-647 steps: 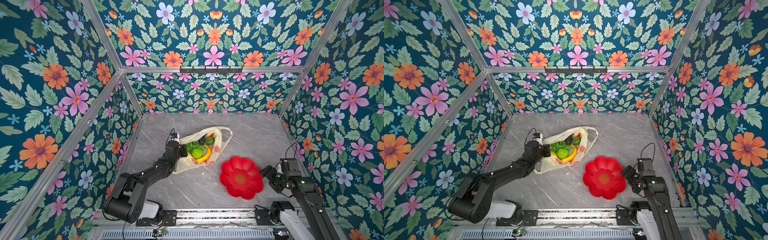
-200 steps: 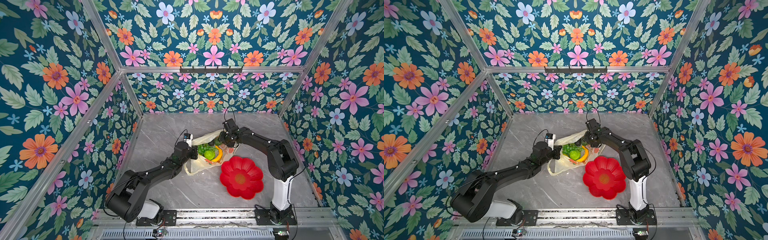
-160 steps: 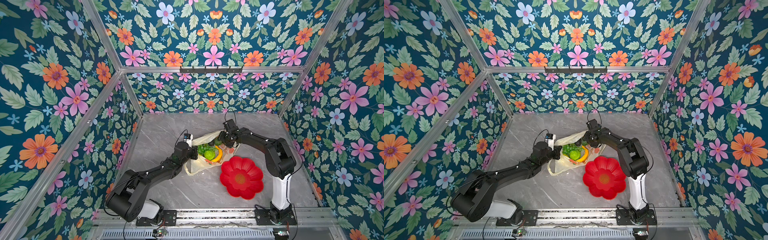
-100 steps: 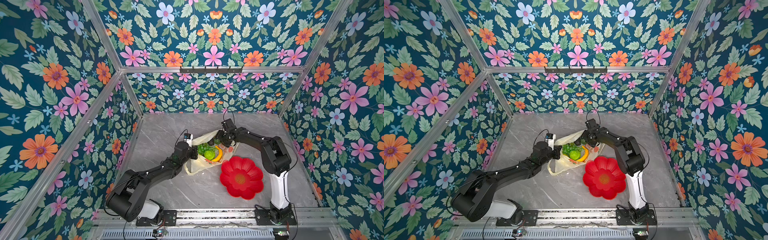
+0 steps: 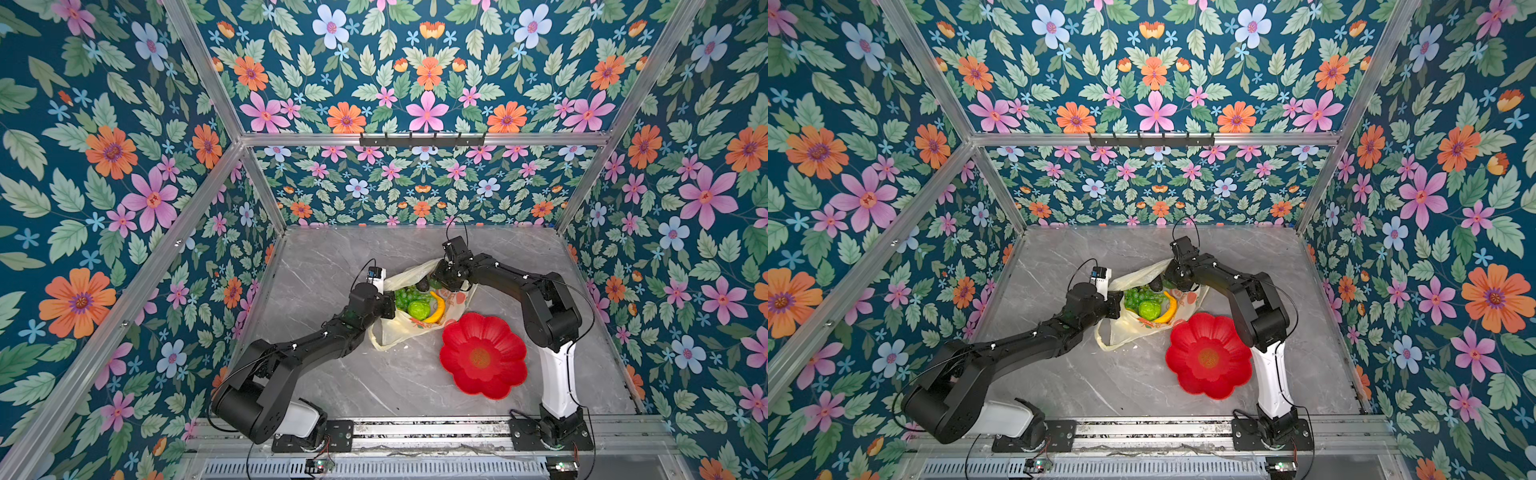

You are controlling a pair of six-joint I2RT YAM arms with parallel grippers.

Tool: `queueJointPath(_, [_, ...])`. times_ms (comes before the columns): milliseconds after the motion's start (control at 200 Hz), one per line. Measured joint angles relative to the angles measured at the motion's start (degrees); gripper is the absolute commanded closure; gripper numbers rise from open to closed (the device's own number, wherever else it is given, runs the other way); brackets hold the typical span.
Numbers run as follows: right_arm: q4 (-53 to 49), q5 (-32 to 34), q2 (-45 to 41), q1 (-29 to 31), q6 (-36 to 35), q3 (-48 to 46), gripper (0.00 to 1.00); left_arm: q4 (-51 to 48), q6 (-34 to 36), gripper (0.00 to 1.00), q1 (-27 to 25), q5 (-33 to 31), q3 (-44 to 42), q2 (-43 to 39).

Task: Take the fake fruits out of the plastic bag
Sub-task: 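Grasp the dark green avocado in the bag with the right gripper, then carry the avocado to the red plate and open the right gripper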

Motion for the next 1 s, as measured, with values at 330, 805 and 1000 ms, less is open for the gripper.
queueJointPath(330, [1.03,-2.27,-8.31,2.21,-3.34,-7.21,0.53,-0.33,0.2,1.0,0.0,-0.94,0.02,0.0])
queueJointPath(805, [-1.14,2.29,-33.64,9.55,-11.23,-27.1,0.53,-0.35,0.44,1.0,-0.07,-1.75,0.33,0.68])
queueJointPath(1000, [-5.68,6.1,-44.76,10.01,-11.17,-37.03,0.53,-0.37,0.87,1.0,-0.07,-2.01,0.33,0.68])
